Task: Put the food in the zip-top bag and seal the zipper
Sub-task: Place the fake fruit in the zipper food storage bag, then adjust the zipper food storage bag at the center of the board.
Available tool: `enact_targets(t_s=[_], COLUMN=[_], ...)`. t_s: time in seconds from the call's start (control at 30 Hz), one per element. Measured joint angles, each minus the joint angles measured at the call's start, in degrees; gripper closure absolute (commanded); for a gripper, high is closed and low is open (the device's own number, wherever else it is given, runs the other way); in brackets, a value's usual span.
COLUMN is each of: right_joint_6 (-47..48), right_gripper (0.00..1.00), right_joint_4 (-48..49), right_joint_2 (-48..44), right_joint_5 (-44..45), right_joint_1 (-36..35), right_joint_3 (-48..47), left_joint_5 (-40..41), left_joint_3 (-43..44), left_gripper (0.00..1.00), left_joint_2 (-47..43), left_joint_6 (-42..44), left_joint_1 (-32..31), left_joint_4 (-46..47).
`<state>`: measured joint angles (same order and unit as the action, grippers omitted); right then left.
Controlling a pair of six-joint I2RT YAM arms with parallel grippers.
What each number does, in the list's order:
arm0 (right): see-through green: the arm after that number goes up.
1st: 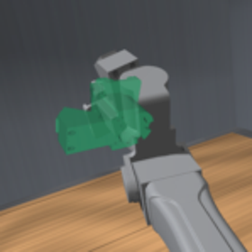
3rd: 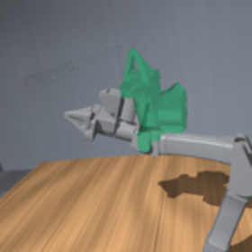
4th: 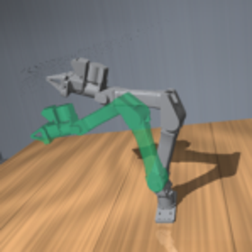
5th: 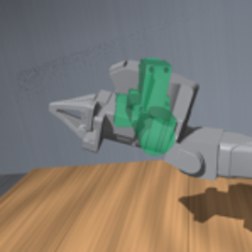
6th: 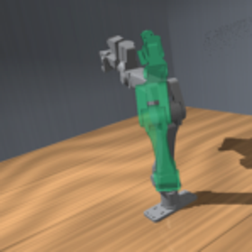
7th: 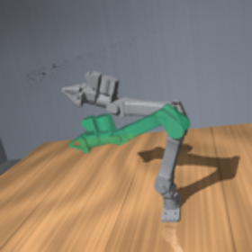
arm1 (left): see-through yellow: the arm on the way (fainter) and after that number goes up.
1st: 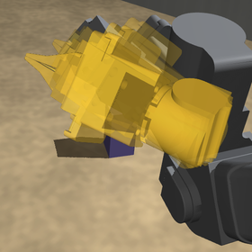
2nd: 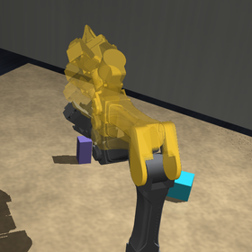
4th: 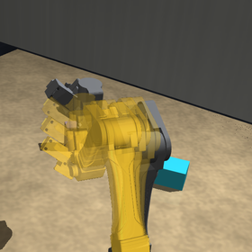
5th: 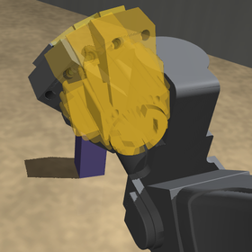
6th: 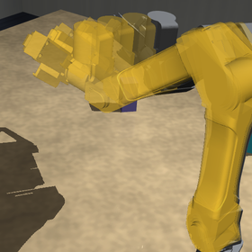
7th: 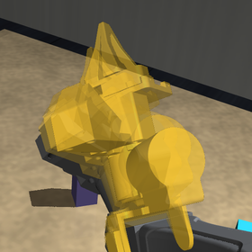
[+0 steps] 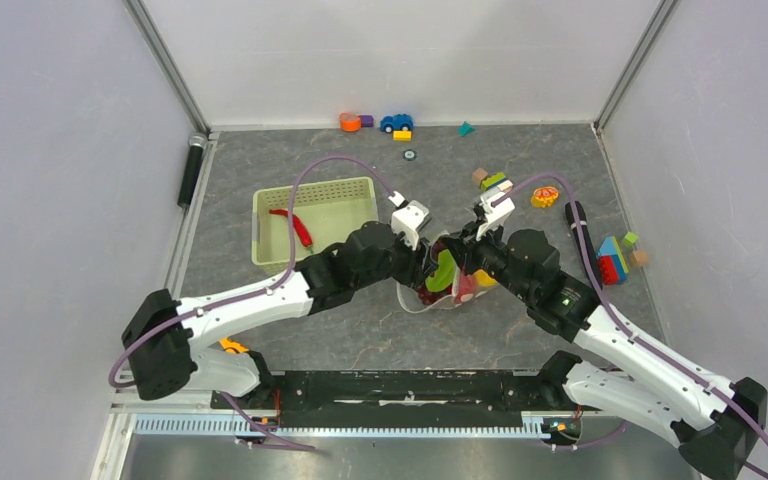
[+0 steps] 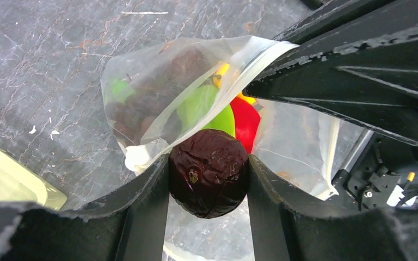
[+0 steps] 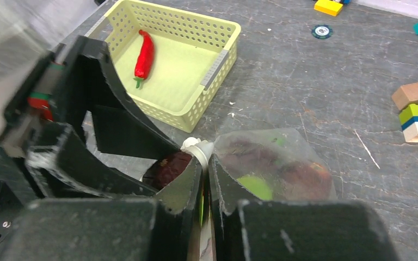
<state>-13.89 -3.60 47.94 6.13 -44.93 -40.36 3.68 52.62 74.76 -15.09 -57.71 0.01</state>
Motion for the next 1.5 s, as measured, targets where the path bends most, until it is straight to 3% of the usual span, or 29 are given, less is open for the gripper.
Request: enact_targets(t_s=[0.23,0.3,0.37,0.43,0.47,0.5,0.77,0.93,1.1,1.33,1.4,1.5], right_joint_6=[0.0,0.1,0.2,0.2,0.3,0.3,0.5,0.5,0.5,0.5,0.5,0.5], right_gripper=[0.88,0.88,0.88,0.87,0.87,0.87,0.87,0.87,0.87,0.87,0.87,0.87], right_joint_4=[0.1,0.2,0.2,0.3,0.4,0.5,1.1,1.3,1.4,1.4,1.4,1.4], right_joint_2=[0.0,0.0,0.0,0.2,0.3,0.5,1.2,1.3,1.3,1.3,1.3,1.3], right_joint_5=[-1.1,-1.1,-1.0,-0.9,-0.9,-0.7,0.8,2.6,3.4,3.5,3.5,3.5], right_joint_1=[0.0,0.0,0.0,0.0,0.0,0.0,0.0,0.0,0.0,0.0,0.0,0.0], right_joint_3=[0.0,0.0,0.0,0.0,0.0,0.0,0.0,0.0,0.0,0.0,0.0,0.0], left_joint_5=[4.1,4.6,5.0,5.2,5.3,5.4,6.5,8.8,16.3,20.2,20.0,20.1], left_joint_3=[0.9,1.2,1.5,1.9,2.1,2.3,2.7,0.4,-3.6,-6.7,-7.2,-7.3], left_gripper=[0.70,0.60,0.46,0.13,0.02,0.00,0.00,0.00,0.00,0.02,0.09,0.40], left_joint_2=[2.4,2.6,2.9,3.7,4.2,4.6,4.7,-2.2,-10.5,-10.0,-8.5,-5.2], left_joint_6=[1.7,1.9,2.0,2.5,3.1,3.3,3.6,2.9,-1.8,-8.4,-9.9,-12.2], left_joint_1=[-2.3,-2.6,-2.8,-2.8,-2.8,-2.9,-2.9,-2.9,-3.0,-3.0,-3.0,-3.0], left_joint_4=[-0.3,-0.1,0.0,0.1,0.1,0.1,-0.6,-0.6,-2.7,-10.3,-11.4,-12.2])
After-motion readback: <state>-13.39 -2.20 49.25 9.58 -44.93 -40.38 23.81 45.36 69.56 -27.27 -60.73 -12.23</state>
